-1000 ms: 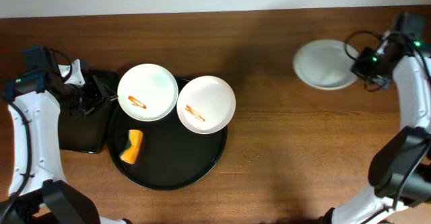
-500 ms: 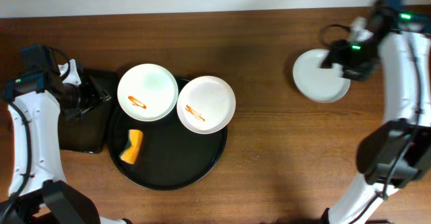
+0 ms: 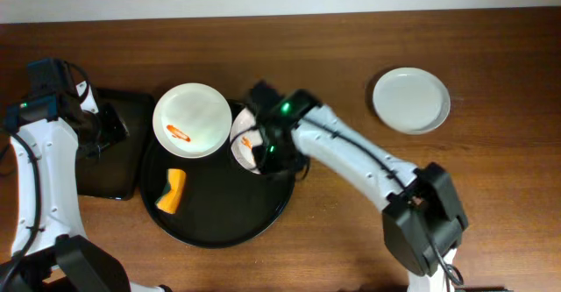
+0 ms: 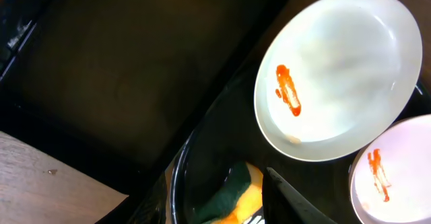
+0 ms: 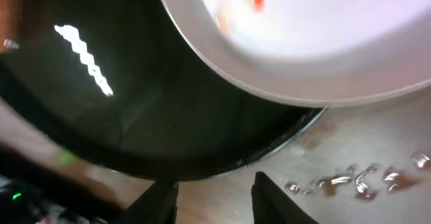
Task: Clean dirty plates on tray and stack at the side
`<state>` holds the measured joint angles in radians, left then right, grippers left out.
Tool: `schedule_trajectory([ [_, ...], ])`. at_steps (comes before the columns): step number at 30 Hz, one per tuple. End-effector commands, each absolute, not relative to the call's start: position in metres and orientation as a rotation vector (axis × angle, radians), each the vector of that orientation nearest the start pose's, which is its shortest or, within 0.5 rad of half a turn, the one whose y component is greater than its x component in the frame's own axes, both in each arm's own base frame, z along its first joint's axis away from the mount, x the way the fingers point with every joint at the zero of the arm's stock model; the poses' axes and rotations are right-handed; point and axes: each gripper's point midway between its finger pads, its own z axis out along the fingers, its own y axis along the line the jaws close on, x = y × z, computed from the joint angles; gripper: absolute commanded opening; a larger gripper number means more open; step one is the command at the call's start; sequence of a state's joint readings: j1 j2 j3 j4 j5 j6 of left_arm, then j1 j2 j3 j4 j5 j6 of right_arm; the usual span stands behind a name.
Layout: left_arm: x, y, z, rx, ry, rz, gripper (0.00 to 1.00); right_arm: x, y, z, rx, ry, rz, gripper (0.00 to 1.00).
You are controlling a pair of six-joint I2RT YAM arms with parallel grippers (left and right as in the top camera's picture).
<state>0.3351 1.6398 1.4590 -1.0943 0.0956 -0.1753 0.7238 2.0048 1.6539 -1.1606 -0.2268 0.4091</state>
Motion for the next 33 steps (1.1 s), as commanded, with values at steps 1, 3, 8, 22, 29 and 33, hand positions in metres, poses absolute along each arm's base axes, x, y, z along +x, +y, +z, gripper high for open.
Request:
schedule_trajectory([
  [1,0.349,0.106,0.170,-0.669,2.718,-0.079,0.44,0.264,0.281,0.059,-0.322,3.197,0.246,0.38],
  [3,0.349,0.106,0.170,-0.669,2.718,-0.079,0.44,0.260,0.276,0.048,-0.289,3.217,0.230,0.37],
  [8,0.349,0.105,0.170,-0.669,2.718,-0.084,0.44,0.262,0.264,0.036,-0.195,3.208,0.133,0.43],
  [22,0.349,0.105,0.170,-0.669,2.719,-0.084,0.45,0.286,0.243,0.014,-0.010,3.167,0.156,0.30],
  [29,0.348,0.105,0.170,-0.670,2.722,-0.085,0.45,0.280,0.244,-0.002,0.017,3.166,0.203,0.28],
  [33,0.348,0.105,0.170,-0.670,2.722,-0.085,0.45,0.293,0.243,0.000,0.050,3.134,0.235,0.16],
])
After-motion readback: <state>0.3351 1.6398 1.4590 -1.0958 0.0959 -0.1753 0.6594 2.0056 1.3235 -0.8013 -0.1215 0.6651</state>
